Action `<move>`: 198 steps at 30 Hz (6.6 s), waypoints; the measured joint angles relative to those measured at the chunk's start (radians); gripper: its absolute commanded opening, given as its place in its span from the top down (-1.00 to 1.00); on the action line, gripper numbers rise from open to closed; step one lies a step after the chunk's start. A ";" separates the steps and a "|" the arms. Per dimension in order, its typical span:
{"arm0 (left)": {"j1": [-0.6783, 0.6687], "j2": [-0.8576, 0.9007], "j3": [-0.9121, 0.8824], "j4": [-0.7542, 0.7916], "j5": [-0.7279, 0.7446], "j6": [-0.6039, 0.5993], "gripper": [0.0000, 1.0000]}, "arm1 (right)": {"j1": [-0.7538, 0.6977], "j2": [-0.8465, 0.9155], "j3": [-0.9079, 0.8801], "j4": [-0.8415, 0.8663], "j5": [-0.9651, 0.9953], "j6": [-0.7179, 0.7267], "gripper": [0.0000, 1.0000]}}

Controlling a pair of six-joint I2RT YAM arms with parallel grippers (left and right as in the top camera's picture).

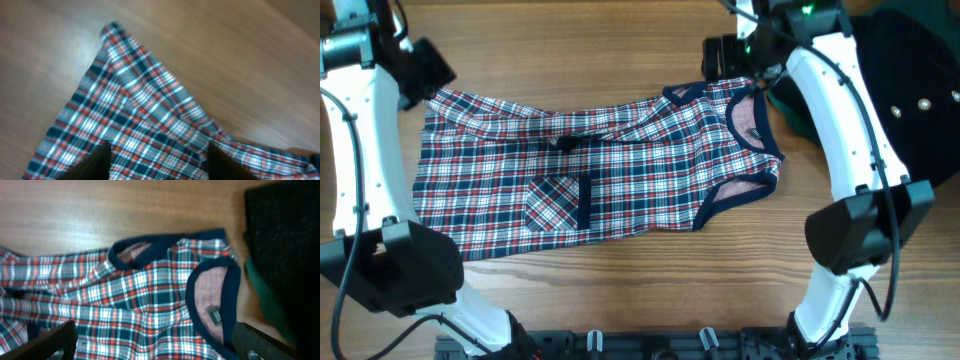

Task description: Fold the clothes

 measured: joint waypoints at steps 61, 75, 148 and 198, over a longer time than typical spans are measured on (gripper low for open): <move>0.020 0.542 0.053 0.286 -0.143 -0.120 0.92 | 0.000 0.183 0.061 0.042 0.021 0.002 -0.99; -0.002 0.546 0.270 0.397 -0.097 -0.121 0.92 | -0.005 0.183 0.061 0.025 0.021 0.002 -1.00; -0.107 0.457 0.285 0.174 0.022 -0.101 -0.99 | 0.134 0.396 0.016 0.593 -0.014 0.195 0.91; -0.079 0.555 0.285 0.063 -0.031 -0.011 -0.99 | 0.178 0.256 0.108 0.149 -0.126 0.114 -0.99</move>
